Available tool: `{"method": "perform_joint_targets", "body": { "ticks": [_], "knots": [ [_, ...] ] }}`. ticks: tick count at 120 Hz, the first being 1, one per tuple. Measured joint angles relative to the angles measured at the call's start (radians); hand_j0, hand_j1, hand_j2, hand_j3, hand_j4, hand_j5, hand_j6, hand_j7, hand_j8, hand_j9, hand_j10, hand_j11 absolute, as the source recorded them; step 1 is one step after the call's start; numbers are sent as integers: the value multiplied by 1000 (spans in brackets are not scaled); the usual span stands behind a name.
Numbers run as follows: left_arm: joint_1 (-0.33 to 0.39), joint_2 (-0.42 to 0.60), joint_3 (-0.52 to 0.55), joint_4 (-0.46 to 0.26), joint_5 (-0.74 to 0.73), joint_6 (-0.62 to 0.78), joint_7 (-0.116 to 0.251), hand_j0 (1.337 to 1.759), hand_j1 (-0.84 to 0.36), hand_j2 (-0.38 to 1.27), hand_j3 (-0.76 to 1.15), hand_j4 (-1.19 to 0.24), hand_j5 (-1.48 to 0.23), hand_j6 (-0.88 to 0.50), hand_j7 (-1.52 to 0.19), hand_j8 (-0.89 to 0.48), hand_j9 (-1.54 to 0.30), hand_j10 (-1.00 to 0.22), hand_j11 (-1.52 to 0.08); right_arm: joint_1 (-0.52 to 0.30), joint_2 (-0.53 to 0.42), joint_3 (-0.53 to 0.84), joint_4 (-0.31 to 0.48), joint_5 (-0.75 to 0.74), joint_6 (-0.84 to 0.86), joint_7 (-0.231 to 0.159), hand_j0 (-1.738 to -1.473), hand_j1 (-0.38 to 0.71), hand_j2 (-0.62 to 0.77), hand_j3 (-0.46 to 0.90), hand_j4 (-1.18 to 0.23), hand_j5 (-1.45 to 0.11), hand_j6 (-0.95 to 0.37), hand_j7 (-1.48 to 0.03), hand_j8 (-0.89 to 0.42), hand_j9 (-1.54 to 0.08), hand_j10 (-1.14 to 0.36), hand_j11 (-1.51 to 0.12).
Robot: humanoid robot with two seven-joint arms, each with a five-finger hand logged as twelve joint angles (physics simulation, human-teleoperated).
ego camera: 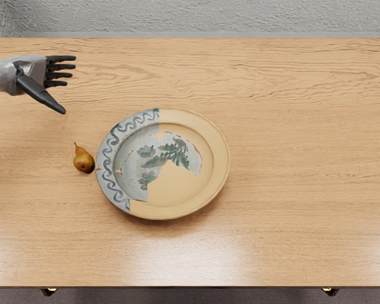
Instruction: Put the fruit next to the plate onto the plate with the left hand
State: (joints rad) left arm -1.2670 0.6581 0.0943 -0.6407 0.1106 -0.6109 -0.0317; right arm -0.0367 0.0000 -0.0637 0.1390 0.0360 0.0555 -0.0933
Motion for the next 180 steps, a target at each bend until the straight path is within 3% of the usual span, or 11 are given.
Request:
{"method": "perform_joint_targets", "body": {
  "ticks": [27, 59, 77, 99, 106, 122, 134, 164, 180],
  "knots": [
    [-14, 4, -4, -1, 61, 0, 0, 1658, 349, 1, 0, -2, 0, -2, 0, -2, 0, -1, 0, 0, 0, 0, -1, 1, 0, 1, -1658, -320, -5, 0, -24, -31, -24, -31, -24, -31, -24, -31],
    [-24, 0, -154, -30, 483, 0, -1, 1658, 349, 1, 0, -2, 0, -3, 0, -2, 0, -2, 0, 0, 0, 1, -1, 1, 1, 0, -1658, -320, -5, 0, -24, -31, -24, -31, -24, -31, -24, -31],
    [-18, 2, -213, -115, 734, 0, -3, 1658, 349, 1, 0, -3, 0, -3, 0, -3, 0, -2, 0, 0, 0, 1, -1, 1, 1, 0, -1658, -320, -5, 0, -24, -31, -24, -31, -24, -31, -24, -31],
    [-8, 6, -212, -232, 977, 0, -12, 1658, 349, 1, 0, -4, 0, -4, 0, -4, 0, -3, 0, 0, 0, 1, -1, 1, 1, 0, -1658, -320, -5, 0, -24, -31, -24, -31, -24, -31, -24, -31],
    [-23, 14, -177, -279, 1011, 0, -41, 1658, 349, 1, 0, -4, -1, -5, 0, -4, 0, -3, 0, 0, 0, 1, -1, 1, 1, 0, -1658, -320, -5, 0, -24, -31, -24, -31, -24, -31, -24, -31],
    [-106, 84, -30, -355, 1058, 0, -160, 1658, 349, 1, 0, -4, -1, -5, 0, -5, 0, -3, 0, 0, 0, 1, -1, 1, 0, 0, -1658, -320, -5, 0, -24, -31, -24, -31, -24, -31, -24, -31],
    [-113, 103, 42, -388, 1091, 0, -228, 1658, 349, 1, 0, -4, -1, -5, 0, -5, 0, -3, 0, 0, 0, 0, -1, 1, 1, 0, -1658, -320, -5, 0, -24, -31, -24, -31, -24, -31, -24, -31],
    [-189, 121, 197, -406, 1147, 0, -300, 1658, 349, 1, 0, -4, -1, -5, 0, -5, 0, -4, 0, 0, 0, 1, -1, 1, 1, 0, -1658, -320, -5, 0, -24, -31, -24, -31, -24, -31, -24, -31],
    [-207, 120, 266, -407, 1171, 0, -318, 1658, 349, 1, 0, -4, -1, -5, 0, -5, 0, -3, 0, 0, 0, 1, -1, 1, 0, 0, -1658, -320, -5, 0, -24, -31, -24, -31, -24, -31, -24, -31]
  ]
}}
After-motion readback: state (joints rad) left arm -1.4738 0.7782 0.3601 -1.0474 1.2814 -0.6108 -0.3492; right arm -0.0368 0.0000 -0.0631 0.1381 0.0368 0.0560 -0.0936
